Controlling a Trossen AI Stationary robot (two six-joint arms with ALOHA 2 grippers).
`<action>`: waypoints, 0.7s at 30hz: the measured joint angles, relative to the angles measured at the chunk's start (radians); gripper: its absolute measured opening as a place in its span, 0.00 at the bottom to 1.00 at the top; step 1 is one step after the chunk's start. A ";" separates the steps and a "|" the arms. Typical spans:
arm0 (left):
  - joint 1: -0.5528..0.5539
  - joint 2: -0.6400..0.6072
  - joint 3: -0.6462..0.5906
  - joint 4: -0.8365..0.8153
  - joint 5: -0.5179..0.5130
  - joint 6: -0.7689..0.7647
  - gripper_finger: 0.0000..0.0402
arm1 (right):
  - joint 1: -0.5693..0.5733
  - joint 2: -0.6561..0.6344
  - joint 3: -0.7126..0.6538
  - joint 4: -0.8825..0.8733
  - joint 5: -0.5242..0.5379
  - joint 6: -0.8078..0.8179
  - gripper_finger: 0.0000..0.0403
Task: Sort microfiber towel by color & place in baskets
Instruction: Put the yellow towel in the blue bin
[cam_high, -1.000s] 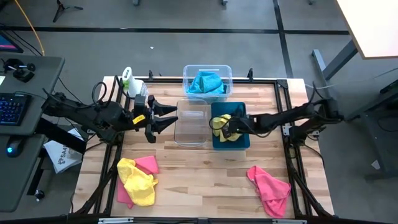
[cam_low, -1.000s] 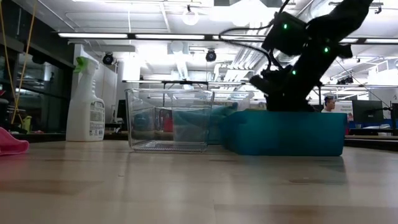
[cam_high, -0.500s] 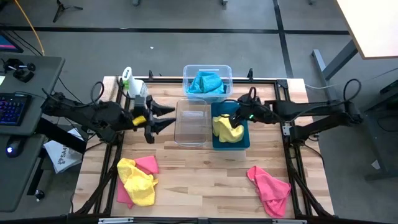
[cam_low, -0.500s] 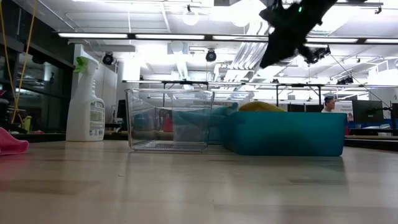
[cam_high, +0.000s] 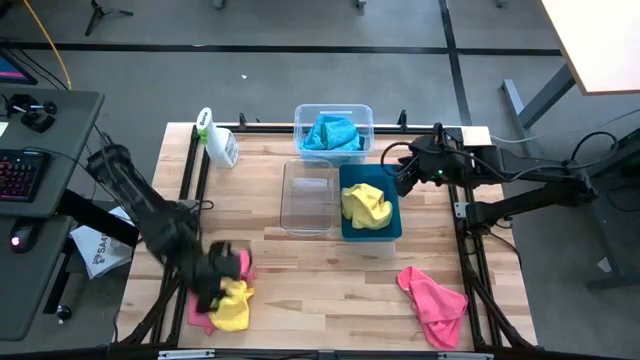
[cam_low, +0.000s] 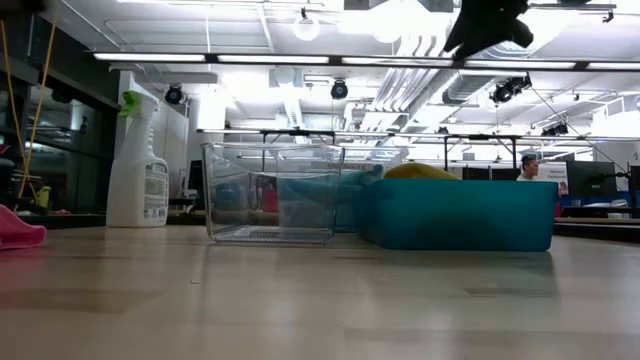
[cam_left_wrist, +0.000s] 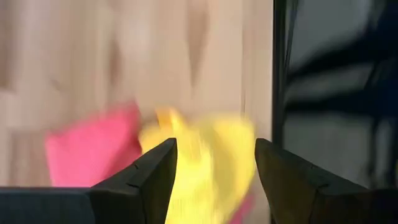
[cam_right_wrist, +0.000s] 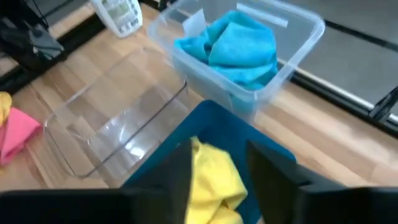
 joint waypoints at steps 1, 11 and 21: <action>-0.040 0.037 0.000 -0.009 0.016 0.011 0.50 | 0.000 0.001 0.000 -0.012 -0.010 0.009 0.41; -0.186 0.295 0.000 -0.007 0.033 -0.006 0.48 | 0.000 0.054 -0.001 -0.071 -0.058 0.067 0.83; -0.178 0.422 0.000 -0.034 0.038 -0.021 0.47 | 0.000 0.067 -0.002 -0.089 -0.067 0.072 0.86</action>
